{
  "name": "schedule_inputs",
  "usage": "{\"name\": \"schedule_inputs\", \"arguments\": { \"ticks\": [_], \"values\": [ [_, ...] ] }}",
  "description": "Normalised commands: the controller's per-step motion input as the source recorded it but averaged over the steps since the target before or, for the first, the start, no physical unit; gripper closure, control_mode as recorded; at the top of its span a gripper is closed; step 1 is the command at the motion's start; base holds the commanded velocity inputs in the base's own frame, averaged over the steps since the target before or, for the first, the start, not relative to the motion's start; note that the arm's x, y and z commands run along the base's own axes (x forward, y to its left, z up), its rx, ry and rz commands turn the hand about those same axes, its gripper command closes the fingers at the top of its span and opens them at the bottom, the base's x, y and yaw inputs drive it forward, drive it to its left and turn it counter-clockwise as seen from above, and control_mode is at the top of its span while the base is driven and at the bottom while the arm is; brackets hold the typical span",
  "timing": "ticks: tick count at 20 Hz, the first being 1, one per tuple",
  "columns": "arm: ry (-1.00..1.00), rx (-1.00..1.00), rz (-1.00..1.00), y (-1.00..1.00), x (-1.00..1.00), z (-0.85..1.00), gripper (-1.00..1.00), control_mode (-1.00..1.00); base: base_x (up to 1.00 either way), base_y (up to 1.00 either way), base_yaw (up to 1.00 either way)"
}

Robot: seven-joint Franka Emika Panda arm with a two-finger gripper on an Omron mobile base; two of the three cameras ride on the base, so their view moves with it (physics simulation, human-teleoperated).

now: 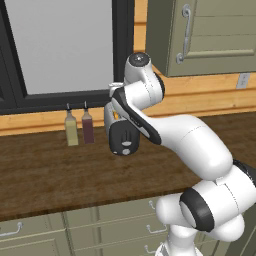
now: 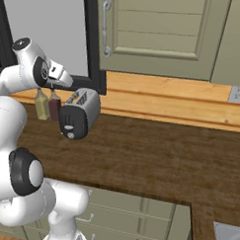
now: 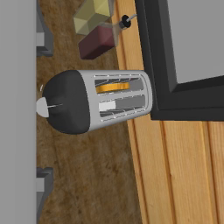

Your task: Start the toaster. Once the lever pops up, take the bread to the plate on the dining counter.

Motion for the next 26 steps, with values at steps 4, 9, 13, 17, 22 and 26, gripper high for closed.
{"name": "schedule_inputs", "arguments": {
  "ticks": [4, 9, 13, 17, 22, 26],
  "values": [
    [0.0, 0.0, 0.0, 0.0, 0.0, 0.0, -1.0, -1.0, 0.0, 0.0, 0.0],
    [0.0, 0.0, 0.0, 0.0, 0.0, 0.0, -1.0, -1.0, 0.0, 0.0, 0.0],
    [0.0, 0.0, 0.0, 0.0, 0.0, 0.0, -1.0, -1.0, 0.0, 0.0, 0.0],
    [0.0, 0.0, 0.0, 0.0, 0.0, 0.0, -1.0, -1.0, 0.0, 0.0, 0.0],
    [0.0, 0.0, 0.0, 0.0, 0.0, 0.0, -1.0, -1.0, 0.0, 0.0, 0.0],
    [0.0, 0.0, 0.0, 0.0, 0.0, 0.0, -1.0, -1.0, 0.0, 0.0, 0.0]
  ]
}}
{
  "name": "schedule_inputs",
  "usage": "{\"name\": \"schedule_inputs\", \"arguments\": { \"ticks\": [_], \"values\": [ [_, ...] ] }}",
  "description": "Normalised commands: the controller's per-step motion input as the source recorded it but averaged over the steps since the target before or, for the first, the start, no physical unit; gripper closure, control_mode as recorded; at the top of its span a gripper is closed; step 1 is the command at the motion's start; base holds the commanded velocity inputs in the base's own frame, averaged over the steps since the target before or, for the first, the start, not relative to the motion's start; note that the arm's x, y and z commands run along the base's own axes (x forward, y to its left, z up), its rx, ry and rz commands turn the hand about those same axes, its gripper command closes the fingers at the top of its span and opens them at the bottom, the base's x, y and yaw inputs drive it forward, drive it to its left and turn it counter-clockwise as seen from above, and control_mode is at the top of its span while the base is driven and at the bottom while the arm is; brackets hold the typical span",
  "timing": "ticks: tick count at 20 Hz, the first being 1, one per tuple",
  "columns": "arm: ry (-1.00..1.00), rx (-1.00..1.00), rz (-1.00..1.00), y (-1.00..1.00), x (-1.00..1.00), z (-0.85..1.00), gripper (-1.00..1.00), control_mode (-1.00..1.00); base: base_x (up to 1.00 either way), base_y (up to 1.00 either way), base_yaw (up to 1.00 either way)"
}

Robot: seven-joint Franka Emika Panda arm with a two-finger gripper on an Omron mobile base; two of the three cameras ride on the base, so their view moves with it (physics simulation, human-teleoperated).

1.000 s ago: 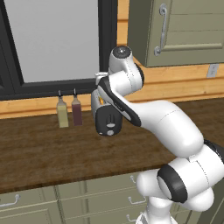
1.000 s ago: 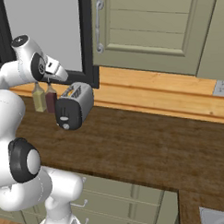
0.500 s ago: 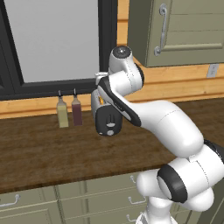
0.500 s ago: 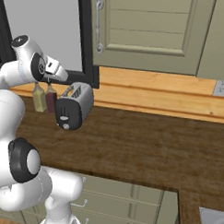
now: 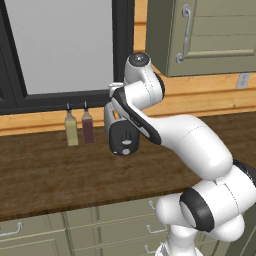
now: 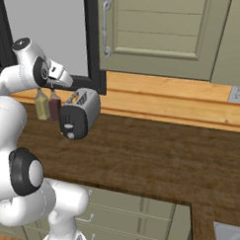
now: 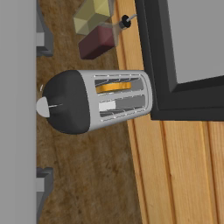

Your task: Start the toaster. Once the lever pops up, take the bread to the plate on the dining counter.

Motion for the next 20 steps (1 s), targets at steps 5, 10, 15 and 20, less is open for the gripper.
{"name": "schedule_inputs", "arguments": {
  "ticks": [5, 10, 15, 20],
  "values": [
    [0.0, 0.0, 0.0, 0.0, 0.0, 0.0, -1.0, -1.0, 0.0, 0.0, 0.0],
    [0.0, 0.0, 0.0, 0.0, 0.0, 0.0, -1.0, -1.0, 0.0, 0.0, 0.0],
    [0.0, 0.0, 0.0, 0.0, 0.0, 0.0, -1.0, -1.0, 0.0, 0.0, 0.0],
    [0.0, 0.0, 0.0, 0.0, 0.0, 0.0, -1.0, -1.0, 0.0, 0.0, 0.0]
  ]
}}
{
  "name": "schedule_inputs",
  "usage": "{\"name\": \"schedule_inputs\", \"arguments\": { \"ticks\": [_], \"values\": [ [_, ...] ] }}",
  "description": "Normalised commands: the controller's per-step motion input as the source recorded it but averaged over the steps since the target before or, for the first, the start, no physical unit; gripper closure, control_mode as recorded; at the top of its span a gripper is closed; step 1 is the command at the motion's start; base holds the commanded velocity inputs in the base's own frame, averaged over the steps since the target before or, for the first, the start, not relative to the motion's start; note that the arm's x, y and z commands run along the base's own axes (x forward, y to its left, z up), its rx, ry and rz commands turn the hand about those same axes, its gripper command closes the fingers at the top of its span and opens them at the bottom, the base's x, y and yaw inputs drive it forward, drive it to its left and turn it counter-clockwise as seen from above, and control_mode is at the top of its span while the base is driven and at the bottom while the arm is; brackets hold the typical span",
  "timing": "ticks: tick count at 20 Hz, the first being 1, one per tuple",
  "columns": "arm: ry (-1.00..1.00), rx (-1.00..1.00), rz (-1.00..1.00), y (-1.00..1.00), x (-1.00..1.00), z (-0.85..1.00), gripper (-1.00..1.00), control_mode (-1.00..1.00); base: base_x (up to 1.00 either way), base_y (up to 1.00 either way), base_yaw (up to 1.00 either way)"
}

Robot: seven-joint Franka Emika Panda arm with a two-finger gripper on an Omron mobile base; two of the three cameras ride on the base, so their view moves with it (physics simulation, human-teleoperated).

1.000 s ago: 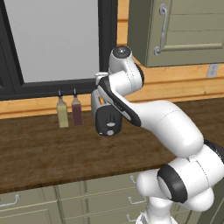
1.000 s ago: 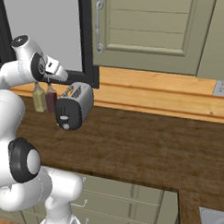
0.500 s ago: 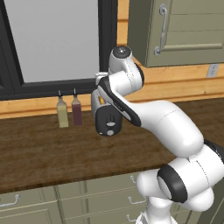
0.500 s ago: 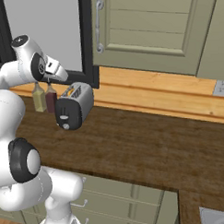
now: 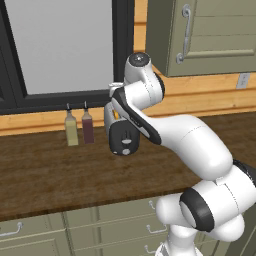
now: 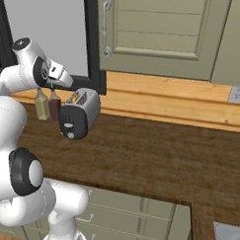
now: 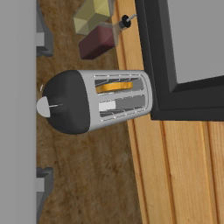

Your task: Start the toaster. Once the lever pops up, take the bread to the plate on the dining counter.

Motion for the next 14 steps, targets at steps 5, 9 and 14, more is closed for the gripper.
{"name": "schedule_inputs", "arguments": {
  "ticks": [5, 9, 14],
  "values": [
    [0.0, 0.0, 0.0, 0.0, 0.0, 0.0, -1.0, -1.0, 0.0, 0.0, 0.0],
    [0.0, 0.0, 0.0, 0.0, 0.0, 0.0, -1.0, -1.0, 0.0, 0.0, 0.0],
    [0.0, 0.0, 0.0, 0.0, 0.0, 0.0, -1.0, -1.0, 0.0, 0.0, 0.0]
  ]
}}
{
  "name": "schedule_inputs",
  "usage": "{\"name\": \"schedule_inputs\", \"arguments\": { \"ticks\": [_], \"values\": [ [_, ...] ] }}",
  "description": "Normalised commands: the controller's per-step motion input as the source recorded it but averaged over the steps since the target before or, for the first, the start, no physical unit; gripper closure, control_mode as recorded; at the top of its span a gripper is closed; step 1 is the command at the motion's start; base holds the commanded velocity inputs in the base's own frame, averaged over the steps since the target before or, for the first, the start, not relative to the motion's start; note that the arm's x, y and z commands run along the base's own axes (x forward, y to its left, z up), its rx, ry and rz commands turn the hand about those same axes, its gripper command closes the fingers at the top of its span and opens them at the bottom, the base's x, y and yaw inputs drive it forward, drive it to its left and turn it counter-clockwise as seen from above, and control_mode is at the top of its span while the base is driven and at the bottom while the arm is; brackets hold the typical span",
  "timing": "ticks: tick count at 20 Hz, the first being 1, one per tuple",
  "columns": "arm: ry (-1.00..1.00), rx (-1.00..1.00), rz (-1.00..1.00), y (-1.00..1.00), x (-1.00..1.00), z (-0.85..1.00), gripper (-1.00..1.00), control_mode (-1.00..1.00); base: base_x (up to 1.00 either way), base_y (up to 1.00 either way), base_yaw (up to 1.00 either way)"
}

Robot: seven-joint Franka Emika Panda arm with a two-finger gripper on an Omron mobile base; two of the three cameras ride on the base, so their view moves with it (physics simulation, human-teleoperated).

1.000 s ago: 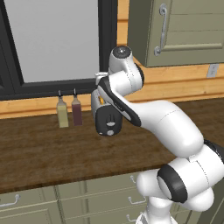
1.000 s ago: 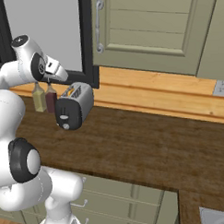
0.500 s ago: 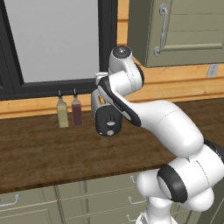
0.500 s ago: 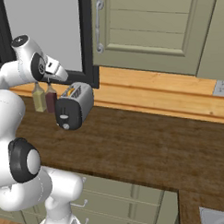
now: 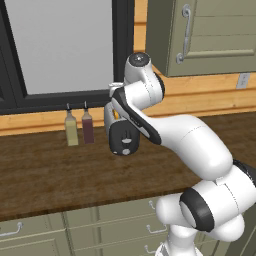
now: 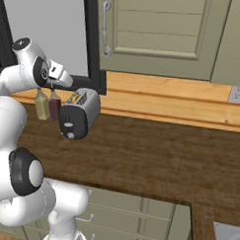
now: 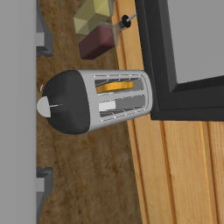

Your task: Start the toaster. Once the lever pops up, take the bread to the plate on the dining counter.

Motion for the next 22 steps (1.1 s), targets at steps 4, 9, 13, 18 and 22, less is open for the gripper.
{"name": "schedule_inputs", "arguments": {
  "ticks": [4, 9, 13, 18, 22],
  "values": [
    [0.0, 0.0, 0.0, 0.0, 0.0, 0.0, -1.0, -1.0, 0.0, 0.0, 0.0],
    [0.0, 0.0, 0.0, 0.0, 0.0, 0.0, -1.0, -1.0, 0.0, 0.0, 0.0],
    [0.0, 0.0, 0.0, 0.0, 0.0, 0.0, -1.0, -1.0, 0.0, 0.0, 0.0],
    [0.0, 0.0, 0.0, 0.0, 0.0, 0.0, -1.0, -1.0, 0.0, 0.0, 0.0],
    [0.0, 0.0, 0.0, 0.0, 0.0, 0.0, -1.0, -1.0, 0.0, 0.0, 0.0]
  ]
}}
